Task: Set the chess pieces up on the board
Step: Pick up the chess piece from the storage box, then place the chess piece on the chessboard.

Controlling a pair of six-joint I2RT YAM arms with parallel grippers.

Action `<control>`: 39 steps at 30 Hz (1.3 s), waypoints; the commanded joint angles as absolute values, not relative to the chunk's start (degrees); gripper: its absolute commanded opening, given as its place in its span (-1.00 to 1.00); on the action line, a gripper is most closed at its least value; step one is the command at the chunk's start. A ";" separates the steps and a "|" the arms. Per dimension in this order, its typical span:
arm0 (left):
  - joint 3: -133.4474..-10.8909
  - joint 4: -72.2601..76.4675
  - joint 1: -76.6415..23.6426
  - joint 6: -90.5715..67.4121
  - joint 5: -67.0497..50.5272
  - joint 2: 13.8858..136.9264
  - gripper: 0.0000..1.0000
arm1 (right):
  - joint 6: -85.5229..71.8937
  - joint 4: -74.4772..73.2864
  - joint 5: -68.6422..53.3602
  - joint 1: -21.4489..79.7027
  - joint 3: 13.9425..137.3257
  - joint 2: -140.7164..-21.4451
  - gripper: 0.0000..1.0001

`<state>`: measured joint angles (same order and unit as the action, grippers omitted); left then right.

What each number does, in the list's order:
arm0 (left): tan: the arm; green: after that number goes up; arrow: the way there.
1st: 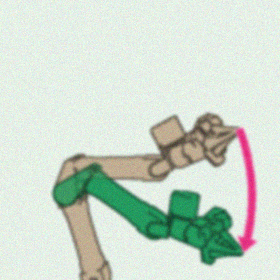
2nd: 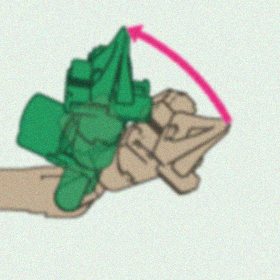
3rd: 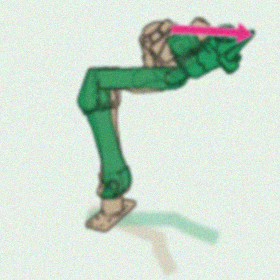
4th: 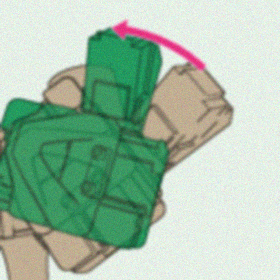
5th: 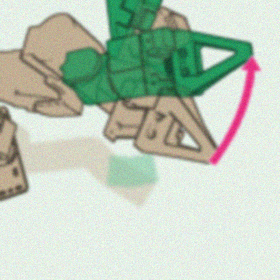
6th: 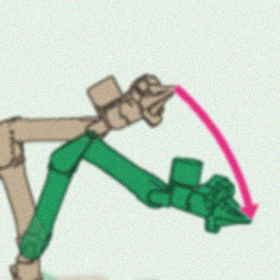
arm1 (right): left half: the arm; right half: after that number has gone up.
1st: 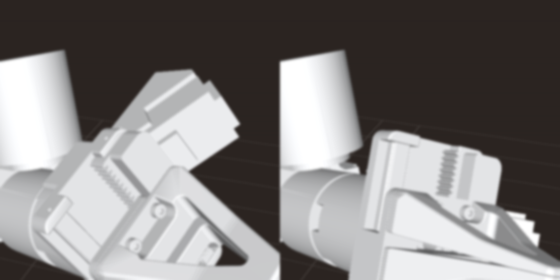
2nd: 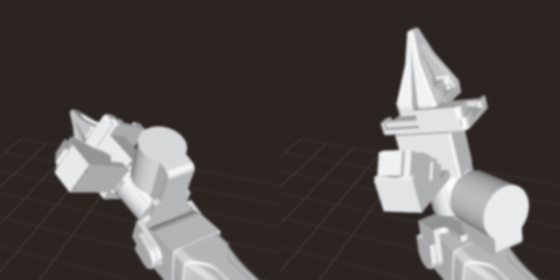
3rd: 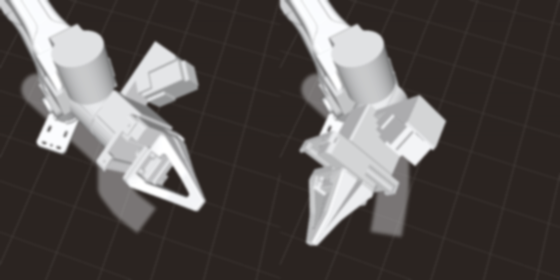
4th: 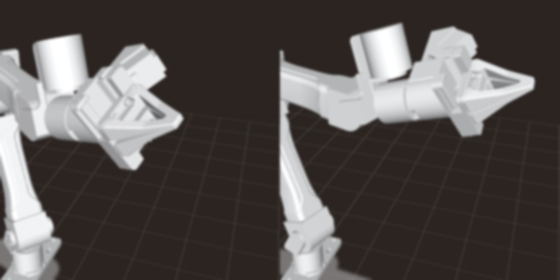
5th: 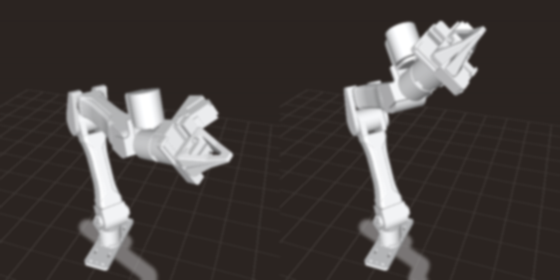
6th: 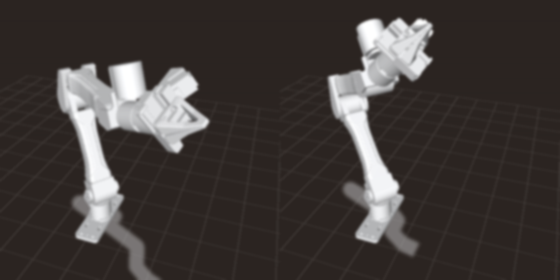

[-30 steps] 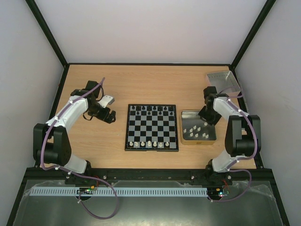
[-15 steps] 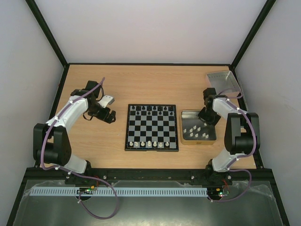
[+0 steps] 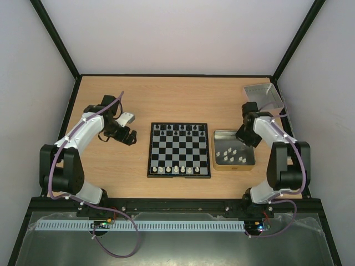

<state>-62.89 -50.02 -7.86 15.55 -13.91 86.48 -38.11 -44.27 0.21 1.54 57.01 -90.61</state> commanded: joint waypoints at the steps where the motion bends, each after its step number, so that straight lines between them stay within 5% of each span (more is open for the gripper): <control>1: -63.12 -50.27 -8.18 15.39 -14.06 87.03 0.98 | -37.20 -50.12 2.12 3.66 57.09 -84.91 -0.95; 20: -64.72 -49.92 -8.61 15.30 -14.33 88.75 0.98 | -52.56 -57.22 -3.32 43.24 53.86 -76.60 -0.95; 39: -65.06 -49.04 -8.90 14.43 -14.33 89.52 0.98 | -53.23 -48.97 -7.47 48.33 49.84 -82.47 -0.95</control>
